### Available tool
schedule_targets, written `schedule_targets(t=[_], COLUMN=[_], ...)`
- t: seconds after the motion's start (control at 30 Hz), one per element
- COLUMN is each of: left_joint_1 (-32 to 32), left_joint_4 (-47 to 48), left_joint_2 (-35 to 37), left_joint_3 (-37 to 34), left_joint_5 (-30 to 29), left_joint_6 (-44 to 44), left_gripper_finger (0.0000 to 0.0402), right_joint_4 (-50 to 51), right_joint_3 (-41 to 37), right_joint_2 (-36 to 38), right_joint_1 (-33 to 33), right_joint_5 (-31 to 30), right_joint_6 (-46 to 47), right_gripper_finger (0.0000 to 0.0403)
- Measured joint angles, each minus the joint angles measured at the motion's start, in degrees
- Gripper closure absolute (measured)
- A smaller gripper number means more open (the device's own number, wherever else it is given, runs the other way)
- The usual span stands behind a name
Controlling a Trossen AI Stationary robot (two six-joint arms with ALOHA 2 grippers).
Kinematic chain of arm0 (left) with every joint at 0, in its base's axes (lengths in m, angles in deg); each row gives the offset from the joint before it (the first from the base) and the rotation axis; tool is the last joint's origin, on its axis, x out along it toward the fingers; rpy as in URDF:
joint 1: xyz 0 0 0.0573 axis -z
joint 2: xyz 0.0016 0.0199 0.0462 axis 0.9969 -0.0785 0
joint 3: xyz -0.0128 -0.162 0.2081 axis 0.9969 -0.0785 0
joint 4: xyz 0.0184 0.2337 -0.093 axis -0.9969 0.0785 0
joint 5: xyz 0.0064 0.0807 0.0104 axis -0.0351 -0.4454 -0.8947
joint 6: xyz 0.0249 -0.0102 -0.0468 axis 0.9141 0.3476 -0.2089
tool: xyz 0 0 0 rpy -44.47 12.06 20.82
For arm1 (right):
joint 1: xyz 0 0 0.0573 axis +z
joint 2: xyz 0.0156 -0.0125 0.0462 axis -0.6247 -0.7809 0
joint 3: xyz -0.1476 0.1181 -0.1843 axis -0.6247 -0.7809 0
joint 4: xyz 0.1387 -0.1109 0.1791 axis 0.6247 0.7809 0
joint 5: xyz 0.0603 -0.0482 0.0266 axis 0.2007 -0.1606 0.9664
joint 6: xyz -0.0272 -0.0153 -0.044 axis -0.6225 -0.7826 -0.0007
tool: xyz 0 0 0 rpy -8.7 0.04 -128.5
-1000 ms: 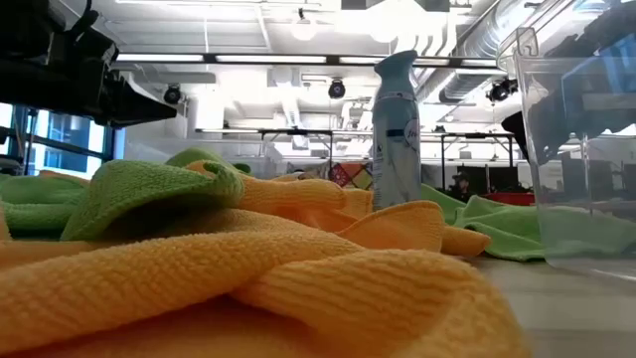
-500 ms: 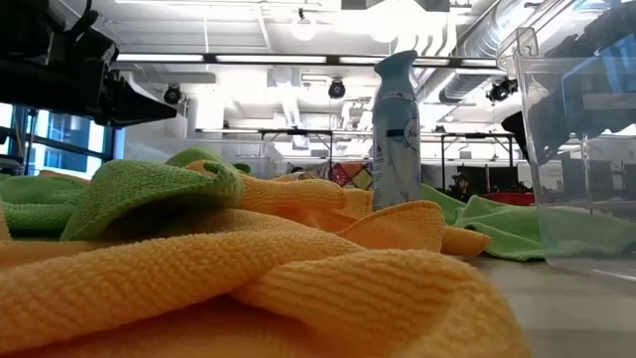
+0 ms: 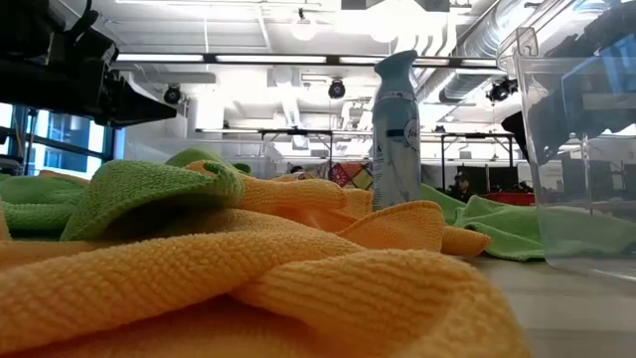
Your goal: Sort microfiber towel by color & place in baskets
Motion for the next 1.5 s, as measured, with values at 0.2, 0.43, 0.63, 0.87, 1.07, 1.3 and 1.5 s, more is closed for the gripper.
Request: schedule_targets(t=[0.2, 0.43, 0.63, 0.87, 1.07, 1.3, 1.5], left_joint_1=[0.0, 0.0, 0.0, 0.0, 0.0, 0.0, 0.0], left_joint_4=[0.0, 0.0, 0.0, 0.0, 0.0, 0.0, 0.0], left_joint_2=[0.0, 0.0, 0.0, 0.0, 0.0, 0.0, 0.0], left_joint_3=[0.0, 0.0, 0.0, 0.0, 0.0, 0.0, 0.0], left_joint_5=[0.0, 0.0, 0.0, 0.0, 0.0, 0.0, 0.0], left_joint_6=[0.0, 0.0, 0.0, 0.0, 0.0, 0.0, 0.0], left_gripper_finger=[0.0401, 0.0401, 0.0401, 0.0401, 0.0401, 0.0401, 0.0401], right_joint_4=[0.0, 0.0, 0.0, 0.0, 0.0, 0.0, -1.9], right_joint_3=[0.0, 0.0, 0.0, 0.0, 0.0, 0.0, 0.0], right_joint_2=[0.0, 0.0, 0.0, 0.0, 0.0, 0.0, 0.0], right_joint_1=[0.0, 0.0, 0.0, 0.0, 0.0, 0.0, 0.0], right_joint_5=[0.0, 0.0, 0.0, 0.0, 0.0, 0.0, 0.0], right_joint_6=[0.0, 0.0, 0.0, 0.0, 0.0, 0.0, -0.3], right_gripper_finger=[0.0402, 0.0402, 0.0402, 0.0402, 0.0402, 0.0402, 0.0402])
